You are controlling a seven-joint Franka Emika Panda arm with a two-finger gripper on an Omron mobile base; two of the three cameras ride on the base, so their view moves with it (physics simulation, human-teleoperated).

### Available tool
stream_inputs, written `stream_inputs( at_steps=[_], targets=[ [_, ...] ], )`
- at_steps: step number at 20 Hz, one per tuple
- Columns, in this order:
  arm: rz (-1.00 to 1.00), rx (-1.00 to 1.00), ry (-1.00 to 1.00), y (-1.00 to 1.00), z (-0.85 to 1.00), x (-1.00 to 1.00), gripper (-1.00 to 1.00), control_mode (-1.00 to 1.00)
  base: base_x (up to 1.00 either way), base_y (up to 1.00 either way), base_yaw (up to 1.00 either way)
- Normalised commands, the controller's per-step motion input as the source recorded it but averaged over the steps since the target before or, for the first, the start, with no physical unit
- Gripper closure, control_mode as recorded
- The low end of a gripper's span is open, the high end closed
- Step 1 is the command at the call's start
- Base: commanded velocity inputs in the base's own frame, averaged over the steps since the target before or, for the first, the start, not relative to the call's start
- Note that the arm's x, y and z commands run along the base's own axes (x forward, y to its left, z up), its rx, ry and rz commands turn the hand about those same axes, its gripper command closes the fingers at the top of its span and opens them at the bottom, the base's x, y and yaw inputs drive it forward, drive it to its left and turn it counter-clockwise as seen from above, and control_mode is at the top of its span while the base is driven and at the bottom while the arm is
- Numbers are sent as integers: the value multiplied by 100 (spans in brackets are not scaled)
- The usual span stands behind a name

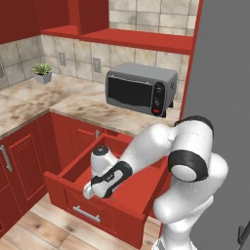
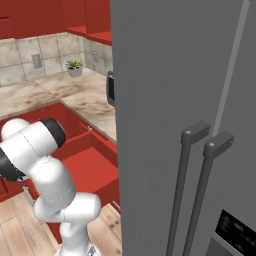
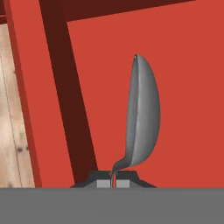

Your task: Organize the utensils by type. Pick up the wooden spoons from the counter and place them in the open cabinet. Then pick up the metallic utensils from the counter and place them in the open drawer.

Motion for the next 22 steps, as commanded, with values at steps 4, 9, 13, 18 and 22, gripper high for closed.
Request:
stream_inputs(
  at_steps=[4, 9, 13, 18, 22],
  targets=[
    [0, 0, 0, -22, 54, 0, 100, -100, 0, 0, 0],
    [0, 0, 3, -36, 22, 29, 100, -100, 0, 0, 0],
    [1, 0, 0, -25, 0, 48, 100, -100, 0, 0, 0],
    [3, -1, 0, -10, 0, 41, 100, -100, 0, 0, 0],
    [7, 0, 0, -16, -7, 54, 100, -100, 0, 0, 0]
  ],
)
